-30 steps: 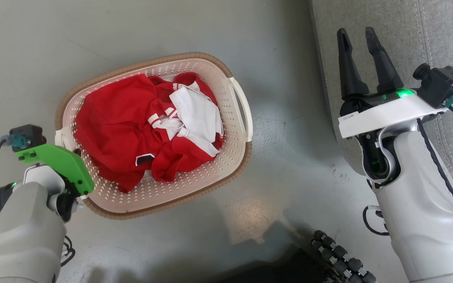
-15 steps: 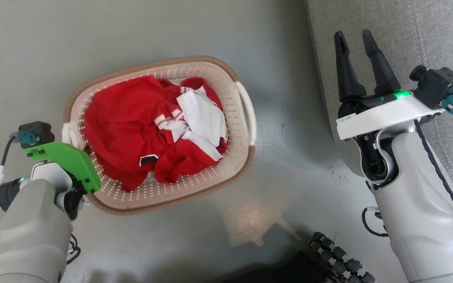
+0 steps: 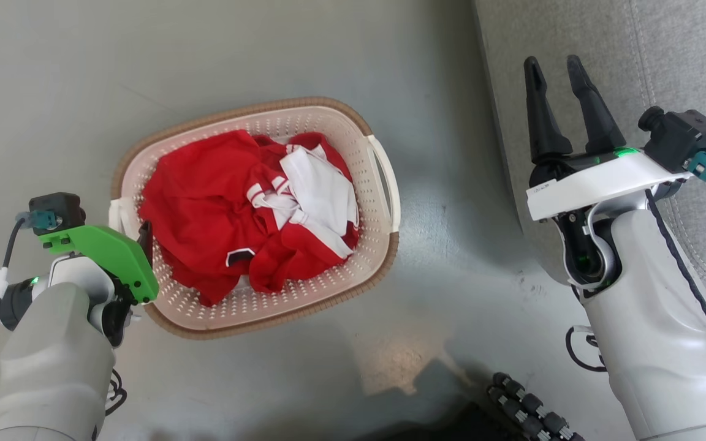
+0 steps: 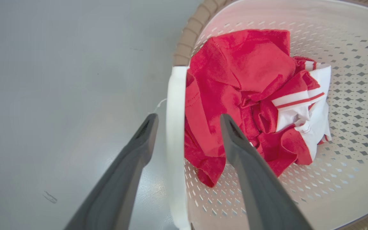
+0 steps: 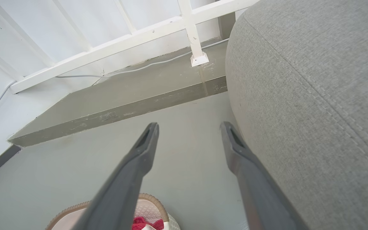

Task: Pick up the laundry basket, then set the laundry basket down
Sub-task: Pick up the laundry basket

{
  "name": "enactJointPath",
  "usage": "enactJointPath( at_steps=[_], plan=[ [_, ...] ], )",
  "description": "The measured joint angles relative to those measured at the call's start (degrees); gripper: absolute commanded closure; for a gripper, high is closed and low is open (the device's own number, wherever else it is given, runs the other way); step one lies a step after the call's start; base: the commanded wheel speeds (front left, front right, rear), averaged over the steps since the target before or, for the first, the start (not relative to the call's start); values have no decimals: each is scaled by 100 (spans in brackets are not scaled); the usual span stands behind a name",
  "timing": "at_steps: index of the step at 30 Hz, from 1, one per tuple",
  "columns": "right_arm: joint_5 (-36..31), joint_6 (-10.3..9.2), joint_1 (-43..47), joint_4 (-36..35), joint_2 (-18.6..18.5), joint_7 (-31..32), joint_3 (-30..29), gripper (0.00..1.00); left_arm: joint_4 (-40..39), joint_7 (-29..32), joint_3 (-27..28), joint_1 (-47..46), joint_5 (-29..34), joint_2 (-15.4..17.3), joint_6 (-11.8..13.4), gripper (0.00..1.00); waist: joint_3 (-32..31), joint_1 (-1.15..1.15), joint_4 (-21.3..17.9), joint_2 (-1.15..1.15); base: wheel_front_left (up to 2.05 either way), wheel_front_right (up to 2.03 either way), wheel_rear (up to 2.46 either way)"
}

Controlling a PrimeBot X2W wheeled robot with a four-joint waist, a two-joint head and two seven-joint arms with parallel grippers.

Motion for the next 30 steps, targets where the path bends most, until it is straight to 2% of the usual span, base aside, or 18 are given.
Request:
enactJointPath(
  at_steps=[16,30],
  plan=[
    [-100,33,178,454,-2,0,-136,0,-446,-1325,-285,236,15,-112,-1,0,-902,0,322,0,0,0,0],
    [-378,33,538,571,-3,0,-289,0,-1027,-1430,-323,793,14,-111,-1,0,-1950,0,756,0,0,0,0]
  ],
)
